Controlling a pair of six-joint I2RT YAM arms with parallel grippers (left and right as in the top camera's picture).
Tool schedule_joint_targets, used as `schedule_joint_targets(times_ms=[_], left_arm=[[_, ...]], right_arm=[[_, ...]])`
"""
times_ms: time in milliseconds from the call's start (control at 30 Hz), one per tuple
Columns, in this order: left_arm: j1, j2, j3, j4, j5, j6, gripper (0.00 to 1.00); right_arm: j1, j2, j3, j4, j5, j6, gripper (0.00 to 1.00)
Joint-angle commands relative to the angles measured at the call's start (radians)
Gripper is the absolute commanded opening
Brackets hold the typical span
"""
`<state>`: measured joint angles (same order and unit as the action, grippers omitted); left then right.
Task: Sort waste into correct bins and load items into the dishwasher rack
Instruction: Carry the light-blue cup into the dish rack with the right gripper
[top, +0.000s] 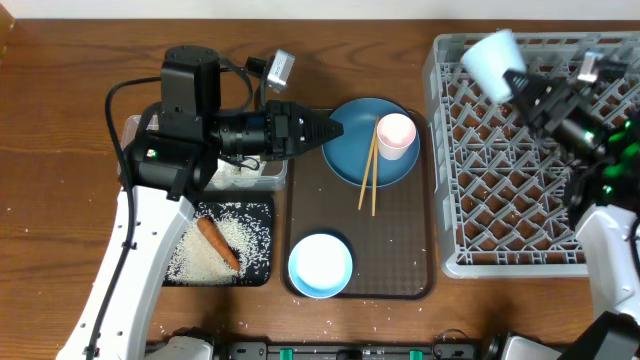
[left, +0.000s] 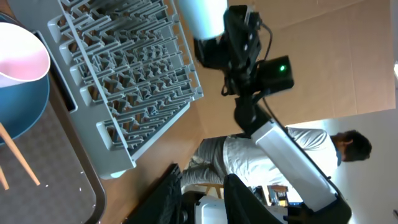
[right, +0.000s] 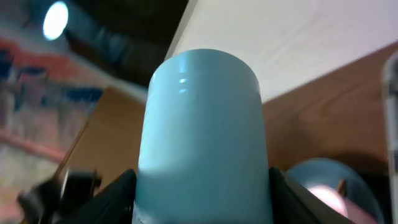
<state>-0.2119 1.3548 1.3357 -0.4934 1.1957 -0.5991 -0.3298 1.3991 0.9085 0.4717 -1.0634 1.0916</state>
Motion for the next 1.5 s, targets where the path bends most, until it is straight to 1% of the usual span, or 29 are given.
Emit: schedule_joint_targets(times_ms=[0, 100, 200, 267, 333, 500, 633, 767, 900, 1000, 1333, 1467], left_arm=[[0.004, 0.004, 0.014, 0.0, -0.012, 0.027, 0.26], [0.004, 0.004, 0.014, 0.0, -0.02, 0.039, 0.26], [0.004, 0.004, 0.014, -0.002, -0.058, 0.068, 0.26], [0.004, 0.004, 0.013, -0.023, -0.122, 0.077, 0.26], [0.004, 0.004, 0.013, -0.047, -0.19, 0.112, 0.26], [0.004, 0.004, 0.012, -0.148, -0.426, 0.121, 0.26], [0.004, 0.004, 0.012, -0.216, -0.55, 0.121, 0.27], [0.004, 0.004, 0.012, -0.274, -0.64, 0.121, 0.27], [0.004, 0.004, 0.011, -0.328, -0.695, 0.127, 0.27], [0.003, 0.004, 0.01, -0.342, -0.695, 0.159, 0.27], [0.003, 0.004, 0.01, -0.352, -0.696, 0.162, 0.27], [0.003, 0.004, 0.01, -0.355, -0.695, 0.175, 0.27]], right_arm=[[-0.003, 0.002, 0.104, -0.111, 0.142, -0.126, 0.55], [0.004, 0.002, 0.193, -0.319, 0.205, -0.282, 0.55], [0.016, 0.002, 0.278, -0.537, 0.256, -0.444, 0.54], [0.023, 0.002, 0.332, -0.697, 0.284, -0.542, 0.53], [0.032, 0.002, 0.378, -0.852, 0.325, -0.634, 0.52], [0.076, 0.002, 0.498, -1.241, 0.489, -0.856, 0.5], [0.146, 0.002, 0.57, -1.508, 0.681, -0.962, 0.5], [0.208, 0.006, 0.566, -1.65, 0.795, -0.997, 0.5], [0.236, 0.015, 0.559, -1.733, 0.904, -1.009, 0.47], [0.24, 0.015, 0.533, -1.739, 0.907, -1.027, 0.47], [0.239, 0.032, 0.343, -1.564, 0.874, -1.056, 0.49], [0.239, 0.044, 0.296, -1.528, 0.872, -1.056, 0.5]])
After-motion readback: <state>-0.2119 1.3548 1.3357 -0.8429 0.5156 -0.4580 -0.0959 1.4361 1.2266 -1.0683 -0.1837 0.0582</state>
